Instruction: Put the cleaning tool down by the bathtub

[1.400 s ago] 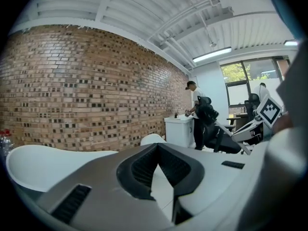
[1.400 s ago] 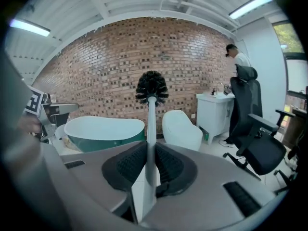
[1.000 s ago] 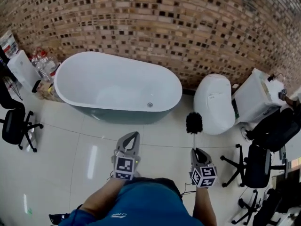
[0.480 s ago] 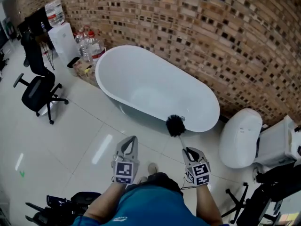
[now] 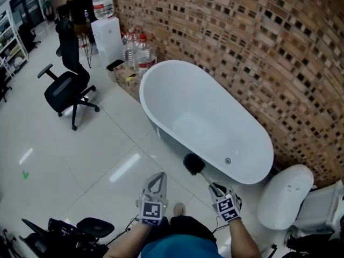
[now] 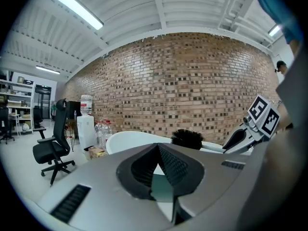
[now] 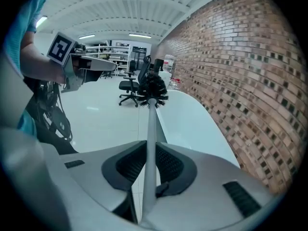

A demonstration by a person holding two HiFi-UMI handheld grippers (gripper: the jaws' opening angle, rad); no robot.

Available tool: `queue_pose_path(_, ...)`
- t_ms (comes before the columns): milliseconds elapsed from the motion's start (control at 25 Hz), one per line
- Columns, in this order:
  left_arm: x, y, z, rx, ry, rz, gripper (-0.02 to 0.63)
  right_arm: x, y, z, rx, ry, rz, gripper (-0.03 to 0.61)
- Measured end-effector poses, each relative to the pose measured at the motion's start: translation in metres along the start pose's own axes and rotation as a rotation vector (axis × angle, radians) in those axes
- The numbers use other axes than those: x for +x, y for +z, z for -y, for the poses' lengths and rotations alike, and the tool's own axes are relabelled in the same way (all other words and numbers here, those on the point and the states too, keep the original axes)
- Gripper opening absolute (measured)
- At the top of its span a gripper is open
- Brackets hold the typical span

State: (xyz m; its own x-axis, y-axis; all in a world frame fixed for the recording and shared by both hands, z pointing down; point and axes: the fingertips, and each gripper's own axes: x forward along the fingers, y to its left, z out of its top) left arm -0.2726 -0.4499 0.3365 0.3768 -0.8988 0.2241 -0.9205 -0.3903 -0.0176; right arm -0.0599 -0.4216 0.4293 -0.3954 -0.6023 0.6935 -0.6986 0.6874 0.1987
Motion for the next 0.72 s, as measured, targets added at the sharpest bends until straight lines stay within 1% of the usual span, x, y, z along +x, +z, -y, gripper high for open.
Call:
queue_pose_path(80, 0.009, -0.030, -0.018, -0.004, 0.006, 0.000, 0.000, 0.033, -0.005, -0.006, -0.054, 0.006, -0.018, 0.077)
queue_pose_path(200, 0.033, -0.081, -0.051, -0.005, 0.041, 0.002, 0.000, 0.097, -0.020, -0.012, -0.111, 0.028, -0.045, 0.077)
queue_pose_path(320, 0.056, -0.132, -0.070, -0.040, 0.069, 0.001, 0.000, 0.157, -0.047, -0.019, -0.138, 0.052, -0.068, 0.077)
queue_pose_path(440, 0.080, -0.186, -0.076, -0.043, 0.075, -0.016, 0.001, 0.211, -0.078, -0.025, -0.147, 0.070, -0.072, 0.077)
queue_pose_path(560, 0.113, -0.237, -0.075, -0.008, 0.060, -0.012, 0.001, 0.269, -0.120, -0.024, -0.161, 0.082, -0.098, 0.077)
queue_pose_path(720, 0.159, -0.326, -0.072, 0.042, 0.021, -0.048, 0.001, 0.361, -0.186, -0.024, -0.191, 0.084, -0.151, 0.077)
